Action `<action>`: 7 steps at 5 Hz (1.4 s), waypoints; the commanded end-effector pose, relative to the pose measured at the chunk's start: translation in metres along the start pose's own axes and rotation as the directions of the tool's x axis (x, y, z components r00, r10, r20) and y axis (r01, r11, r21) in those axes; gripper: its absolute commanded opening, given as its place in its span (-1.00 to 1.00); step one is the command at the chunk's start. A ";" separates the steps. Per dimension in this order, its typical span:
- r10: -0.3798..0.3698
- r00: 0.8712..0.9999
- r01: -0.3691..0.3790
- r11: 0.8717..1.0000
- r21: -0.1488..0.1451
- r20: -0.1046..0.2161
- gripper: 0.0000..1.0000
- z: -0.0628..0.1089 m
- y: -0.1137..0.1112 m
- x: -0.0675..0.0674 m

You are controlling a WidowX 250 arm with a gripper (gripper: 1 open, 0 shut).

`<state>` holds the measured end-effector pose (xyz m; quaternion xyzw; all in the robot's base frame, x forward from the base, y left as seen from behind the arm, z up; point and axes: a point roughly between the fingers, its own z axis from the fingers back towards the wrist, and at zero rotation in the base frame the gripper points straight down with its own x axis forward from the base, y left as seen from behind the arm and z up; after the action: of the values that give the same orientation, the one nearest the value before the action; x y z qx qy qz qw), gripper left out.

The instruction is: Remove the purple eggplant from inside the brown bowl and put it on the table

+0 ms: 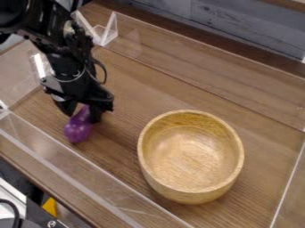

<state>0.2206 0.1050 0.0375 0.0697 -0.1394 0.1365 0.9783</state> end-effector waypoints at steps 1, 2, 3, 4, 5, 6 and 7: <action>-0.008 1.000 0.008 1.000 0.012 0.011 1.00 0.004 -0.001 0.004; -0.012 1.000 0.012 1.000 0.016 -0.008 1.00 0.004 -0.003 0.001; -0.015 0.999 0.016 1.000 0.020 -0.028 1.00 0.005 -0.004 -0.001; -0.017 0.999 0.018 1.000 0.023 -0.046 1.00 0.005 -0.005 -0.003; -0.017 0.998 0.019 1.000 0.025 -0.064 1.00 0.006 -0.006 -0.006; -0.018 0.997 0.020 0.999 0.027 -0.079 1.00 0.006 -0.006 -0.008; -0.017 0.995 0.020 0.999 0.028 -0.094 1.00 0.006 -0.006 -0.010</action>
<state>0.2047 0.0949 0.0330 0.0741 -0.0764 0.1378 0.9847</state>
